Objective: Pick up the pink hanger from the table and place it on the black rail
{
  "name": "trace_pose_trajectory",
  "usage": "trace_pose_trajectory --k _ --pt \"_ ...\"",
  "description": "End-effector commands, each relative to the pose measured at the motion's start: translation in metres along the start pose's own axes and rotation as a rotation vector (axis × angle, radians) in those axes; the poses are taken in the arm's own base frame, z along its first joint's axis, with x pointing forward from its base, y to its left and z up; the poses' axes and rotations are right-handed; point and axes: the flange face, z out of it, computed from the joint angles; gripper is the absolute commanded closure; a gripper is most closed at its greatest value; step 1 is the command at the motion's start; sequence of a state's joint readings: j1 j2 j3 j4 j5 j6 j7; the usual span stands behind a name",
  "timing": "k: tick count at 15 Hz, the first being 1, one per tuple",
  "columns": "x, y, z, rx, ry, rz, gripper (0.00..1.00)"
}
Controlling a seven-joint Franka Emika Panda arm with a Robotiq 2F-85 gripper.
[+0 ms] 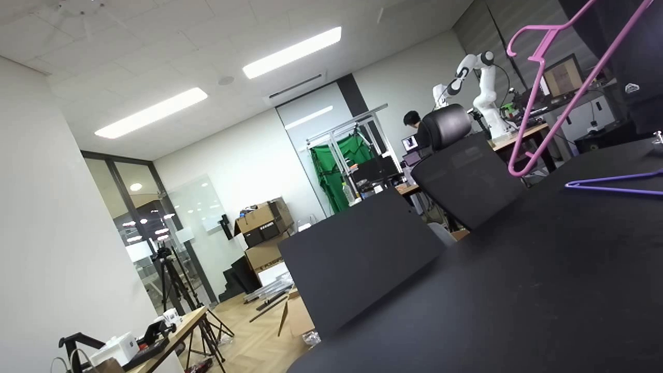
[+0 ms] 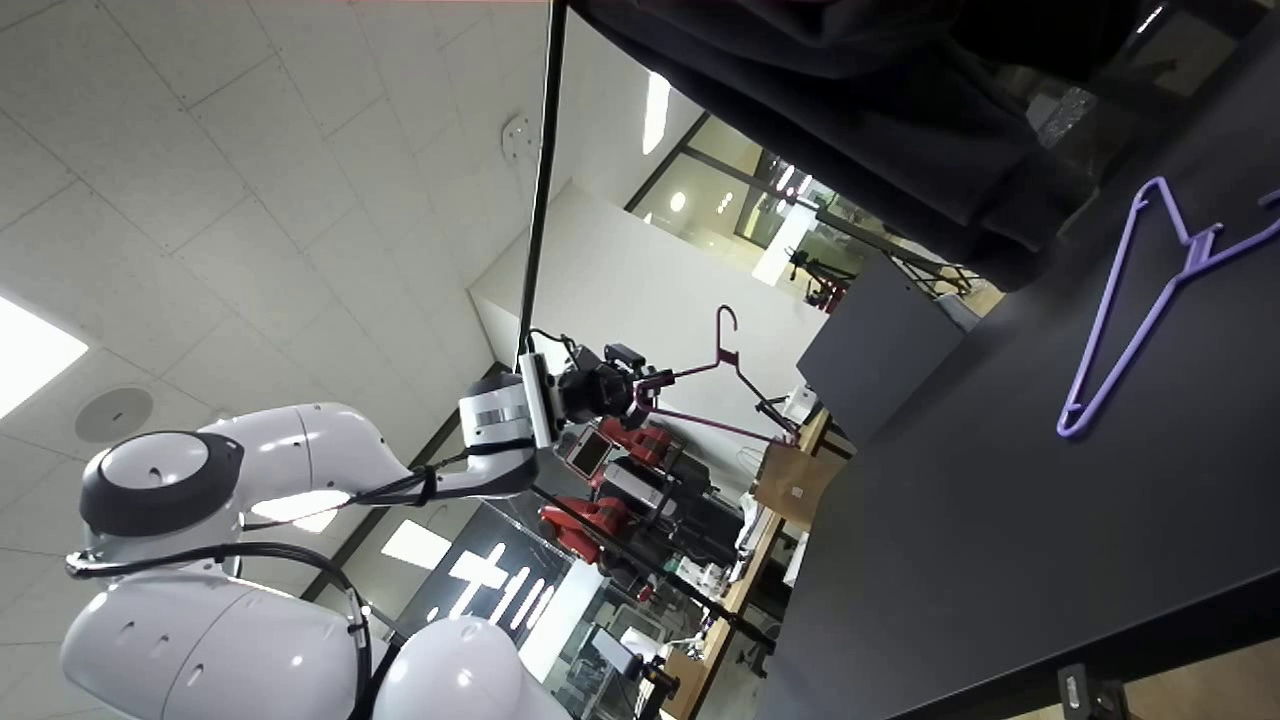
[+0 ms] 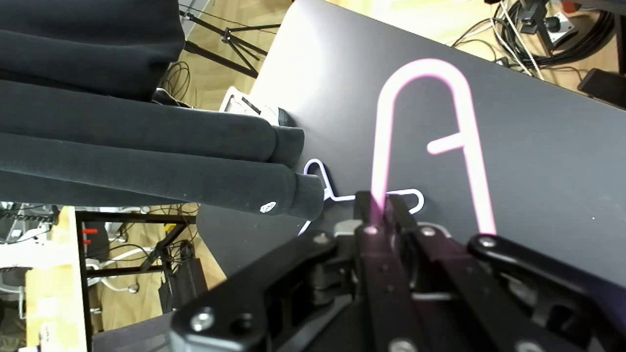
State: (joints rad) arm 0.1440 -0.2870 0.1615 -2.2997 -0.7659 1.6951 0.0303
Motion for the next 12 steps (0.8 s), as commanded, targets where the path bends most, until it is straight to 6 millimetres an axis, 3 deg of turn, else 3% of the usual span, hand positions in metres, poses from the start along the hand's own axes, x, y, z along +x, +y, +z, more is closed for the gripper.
trace_pose_trajectory --k 1,8,9,12 --pt "0.0 0.0 0.0 0.0 -0.001 0.0 0.92" --pt "0.0 0.0 0.0 0.0 -0.001 0.0 0.92" --pt "0.0 0.0 0.0 0.0 -0.001 0.0 0.98" --pt "-0.011 -0.009 -0.009 -0.042 0.082 0.109 0.98"
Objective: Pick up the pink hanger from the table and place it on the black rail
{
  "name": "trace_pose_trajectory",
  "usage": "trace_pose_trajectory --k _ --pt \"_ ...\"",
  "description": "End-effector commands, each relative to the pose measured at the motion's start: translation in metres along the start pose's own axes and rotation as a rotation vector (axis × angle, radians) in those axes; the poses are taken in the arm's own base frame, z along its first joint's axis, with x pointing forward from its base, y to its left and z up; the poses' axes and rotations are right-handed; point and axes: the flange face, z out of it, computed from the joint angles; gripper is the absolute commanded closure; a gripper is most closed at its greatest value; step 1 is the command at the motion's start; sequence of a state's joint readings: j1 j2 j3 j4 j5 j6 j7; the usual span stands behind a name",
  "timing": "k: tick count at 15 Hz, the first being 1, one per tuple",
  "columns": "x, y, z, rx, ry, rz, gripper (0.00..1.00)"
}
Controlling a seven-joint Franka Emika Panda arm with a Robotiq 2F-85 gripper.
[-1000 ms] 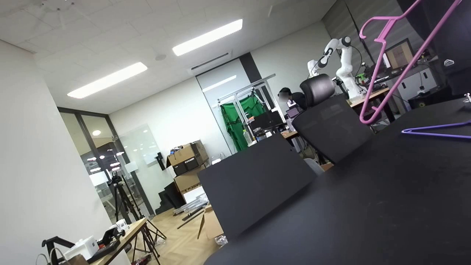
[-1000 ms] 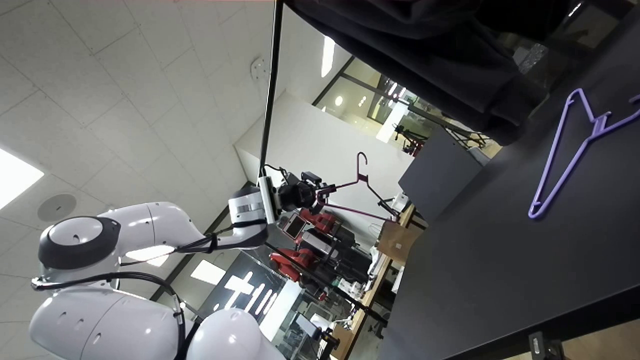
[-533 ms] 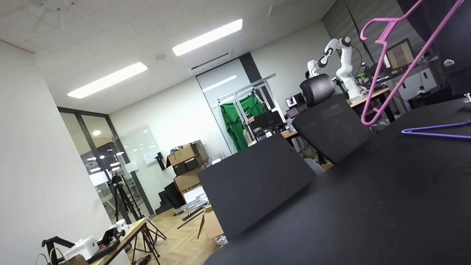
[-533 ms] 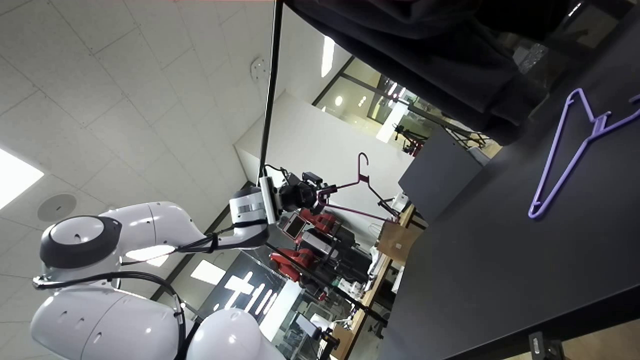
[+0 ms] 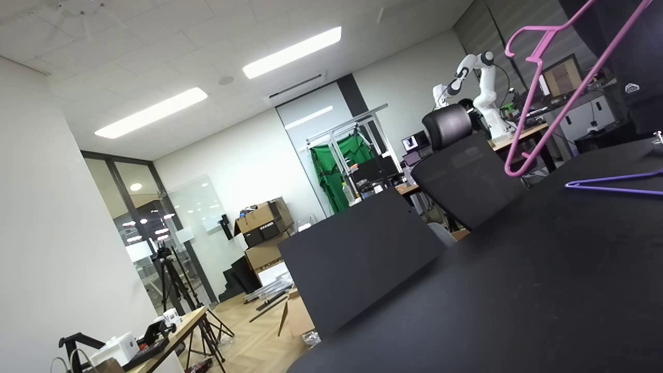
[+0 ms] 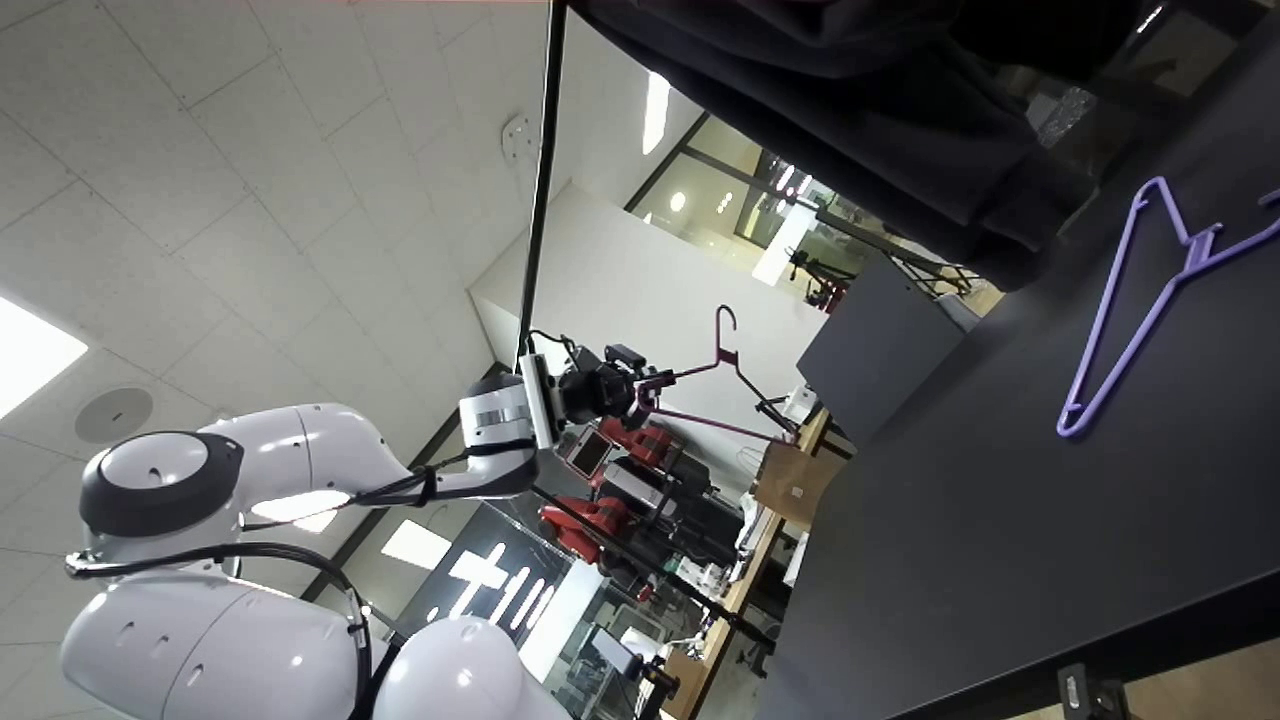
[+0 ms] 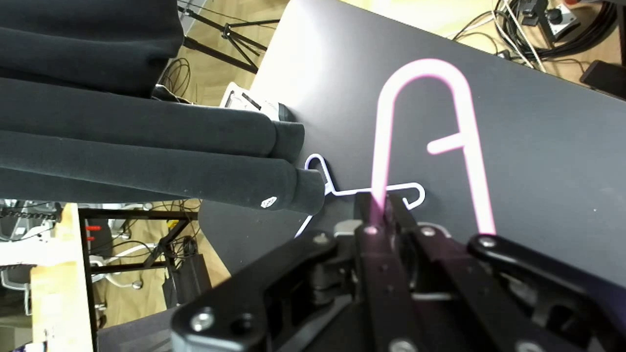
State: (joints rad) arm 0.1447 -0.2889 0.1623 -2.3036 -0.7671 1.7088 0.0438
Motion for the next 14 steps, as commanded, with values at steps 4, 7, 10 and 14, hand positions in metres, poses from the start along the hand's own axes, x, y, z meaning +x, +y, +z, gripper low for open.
trace_pose_trajectory --k 4,7,10,14 --pt "-0.024 -0.029 -0.018 -0.109 0.17 0.189 0.98" --pt "-0.041 -0.045 -0.028 -0.168 0.215 0.215 0.98" --pt "-0.059 -0.059 -0.042 -0.245 0.264 0.25 0.98" --pt "-0.076 -0.07 -0.061 -0.354 0.332 0.301 0.98"
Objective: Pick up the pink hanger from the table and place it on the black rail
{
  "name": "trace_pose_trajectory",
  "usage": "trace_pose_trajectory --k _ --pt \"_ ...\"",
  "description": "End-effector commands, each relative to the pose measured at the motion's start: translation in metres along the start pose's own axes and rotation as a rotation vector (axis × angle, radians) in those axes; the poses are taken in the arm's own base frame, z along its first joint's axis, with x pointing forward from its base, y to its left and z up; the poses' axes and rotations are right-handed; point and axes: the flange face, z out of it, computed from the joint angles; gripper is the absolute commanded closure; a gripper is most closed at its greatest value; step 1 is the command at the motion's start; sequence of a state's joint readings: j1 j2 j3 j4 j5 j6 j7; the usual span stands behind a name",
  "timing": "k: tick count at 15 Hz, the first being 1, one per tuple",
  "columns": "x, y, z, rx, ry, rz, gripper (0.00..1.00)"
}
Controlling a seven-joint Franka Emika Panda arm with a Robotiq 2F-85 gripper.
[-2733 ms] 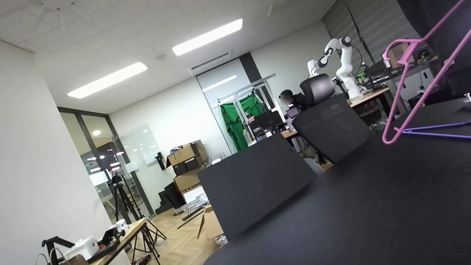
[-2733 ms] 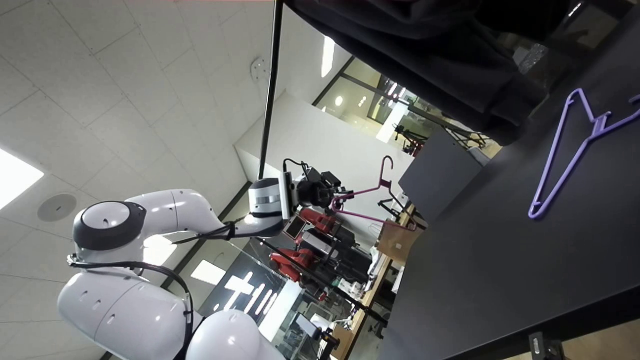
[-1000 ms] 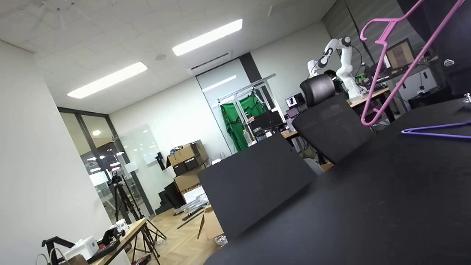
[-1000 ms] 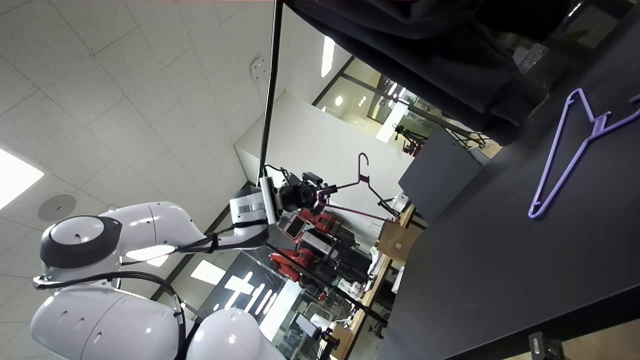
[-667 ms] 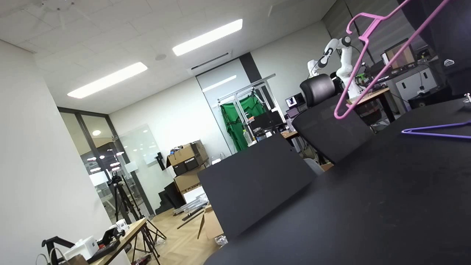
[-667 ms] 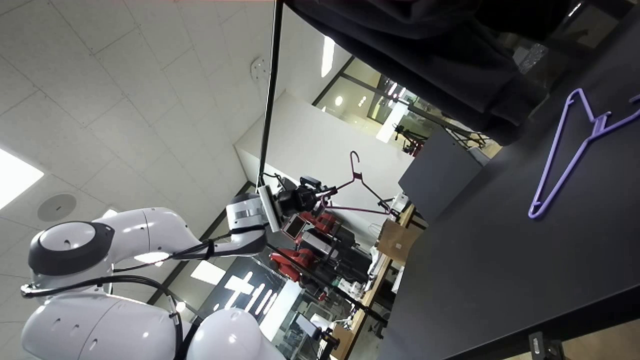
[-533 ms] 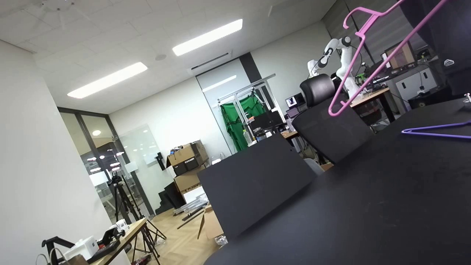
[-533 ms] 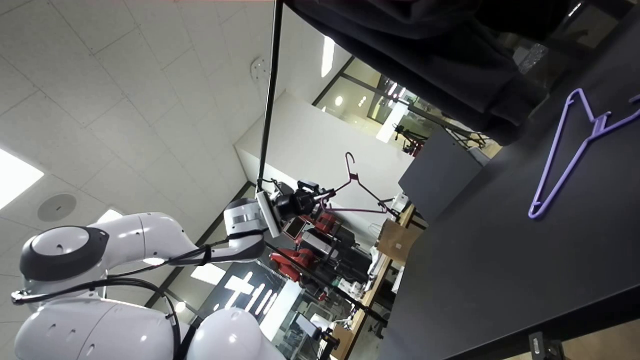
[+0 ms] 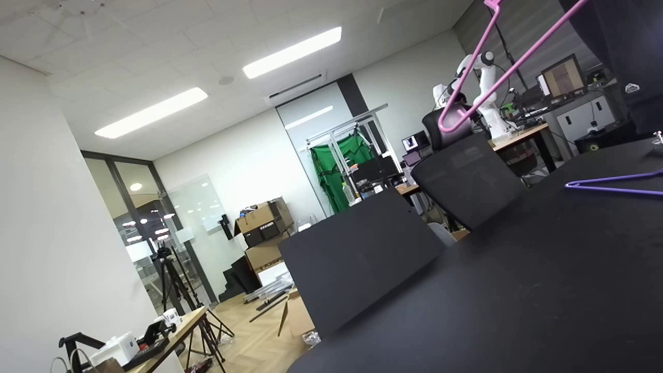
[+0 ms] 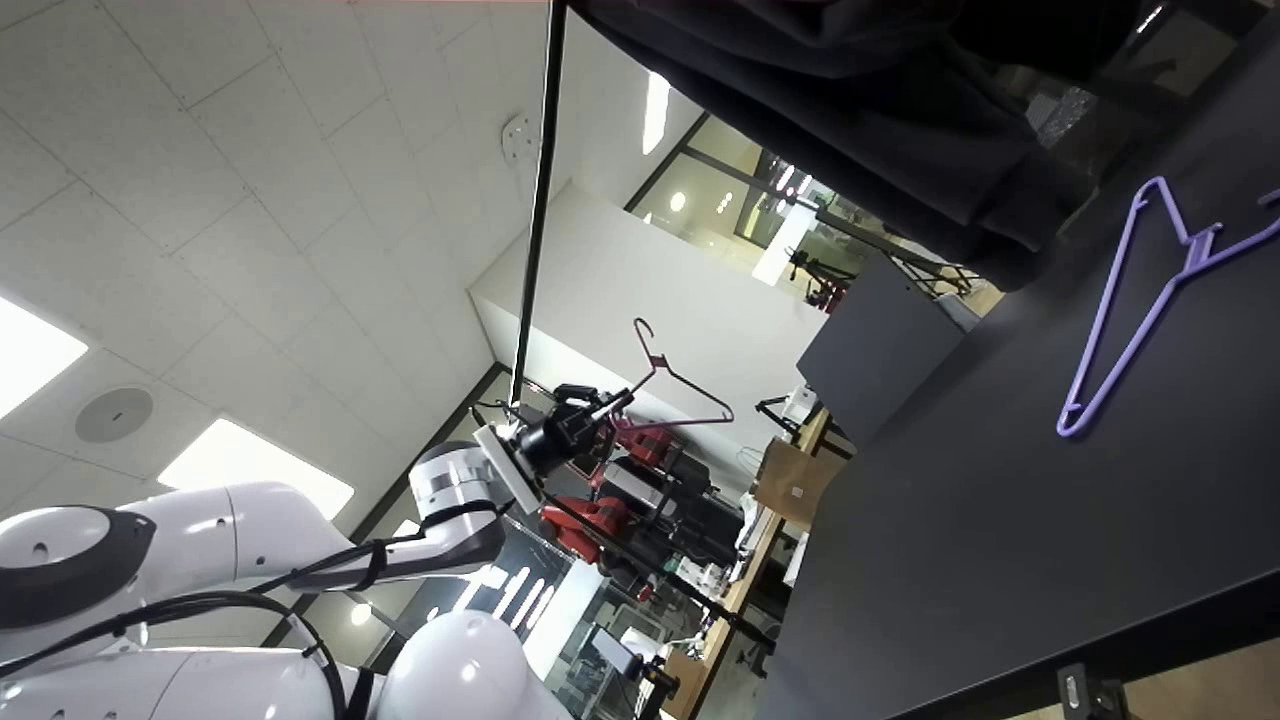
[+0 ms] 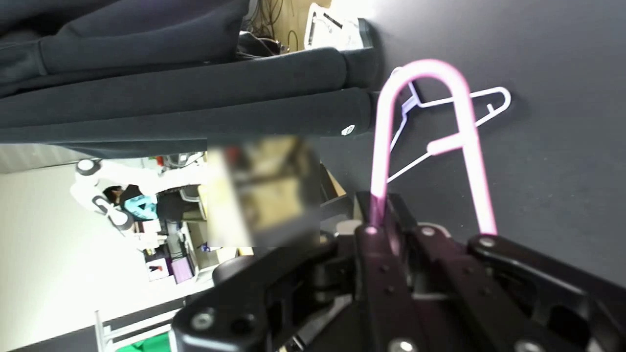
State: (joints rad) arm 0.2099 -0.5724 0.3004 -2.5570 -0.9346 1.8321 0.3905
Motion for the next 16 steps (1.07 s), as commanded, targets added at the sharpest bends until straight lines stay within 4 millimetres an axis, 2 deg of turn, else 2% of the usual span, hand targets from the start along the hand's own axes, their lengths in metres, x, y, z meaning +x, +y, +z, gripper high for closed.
trace_pose_trajectory --k 1,5,8,12,16 --pt "-0.015 0.001 -0.019 -0.114 0.065 0.078 0.98" --pt "-0.016 0.009 -0.031 -0.241 0.065 0.151 0.98" --pt "-0.024 0.015 -0.038 -0.312 -0.041 0.242 0.98" --pt "-0.039 0.01 -0.052 -0.405 -0.176 0.336 0.98" --pt "-0.044 0.002 -0.065 -0.476 -0.205 0.358 0.98"
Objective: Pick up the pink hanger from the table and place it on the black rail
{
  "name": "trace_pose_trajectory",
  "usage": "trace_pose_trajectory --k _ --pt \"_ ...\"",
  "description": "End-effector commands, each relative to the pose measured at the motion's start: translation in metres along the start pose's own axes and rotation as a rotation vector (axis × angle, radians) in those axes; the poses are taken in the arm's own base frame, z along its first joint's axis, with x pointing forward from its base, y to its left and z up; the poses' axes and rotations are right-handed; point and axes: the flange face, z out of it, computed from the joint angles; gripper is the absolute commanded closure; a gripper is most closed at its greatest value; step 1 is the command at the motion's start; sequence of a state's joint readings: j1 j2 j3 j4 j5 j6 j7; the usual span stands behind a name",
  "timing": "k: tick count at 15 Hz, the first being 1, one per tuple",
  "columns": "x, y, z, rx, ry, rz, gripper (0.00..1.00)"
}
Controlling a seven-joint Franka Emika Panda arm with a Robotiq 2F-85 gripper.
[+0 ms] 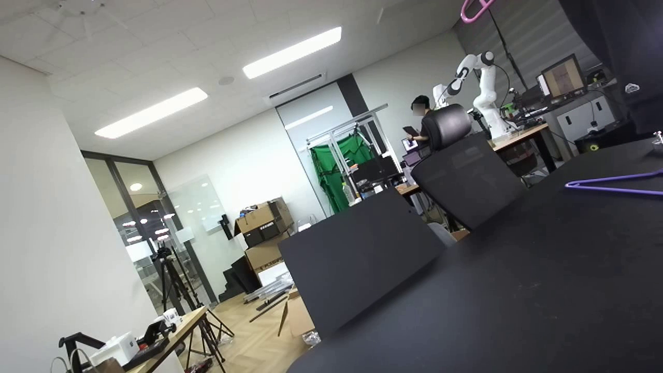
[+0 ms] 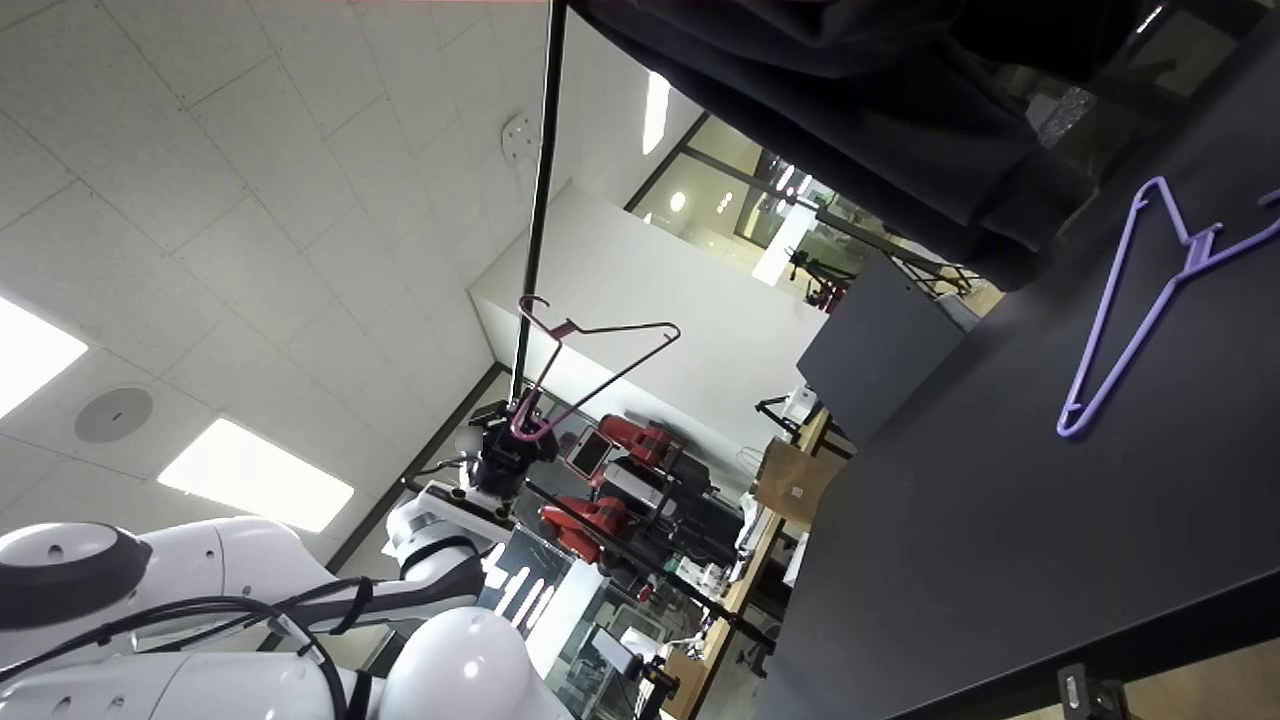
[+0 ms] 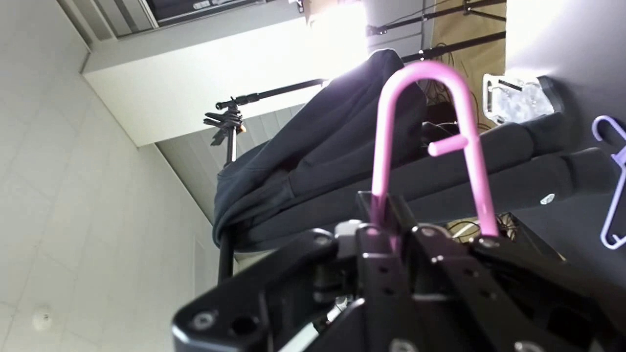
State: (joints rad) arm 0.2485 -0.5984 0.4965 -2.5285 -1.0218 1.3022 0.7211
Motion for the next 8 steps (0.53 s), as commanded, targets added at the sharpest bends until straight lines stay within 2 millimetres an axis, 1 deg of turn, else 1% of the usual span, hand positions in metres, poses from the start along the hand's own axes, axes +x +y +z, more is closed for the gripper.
trace_pose_trajectory --k 1,4,8 --pt "-0.001 0.001 -0.015 -0.05 -0.025 0.066 0.98" --pt "0.002 0.001 -0.021 -0.053 0.024 0.102 0.98" --pt "0.014 0.006 -0.024 -0.054 0.082 0.128 0.98"
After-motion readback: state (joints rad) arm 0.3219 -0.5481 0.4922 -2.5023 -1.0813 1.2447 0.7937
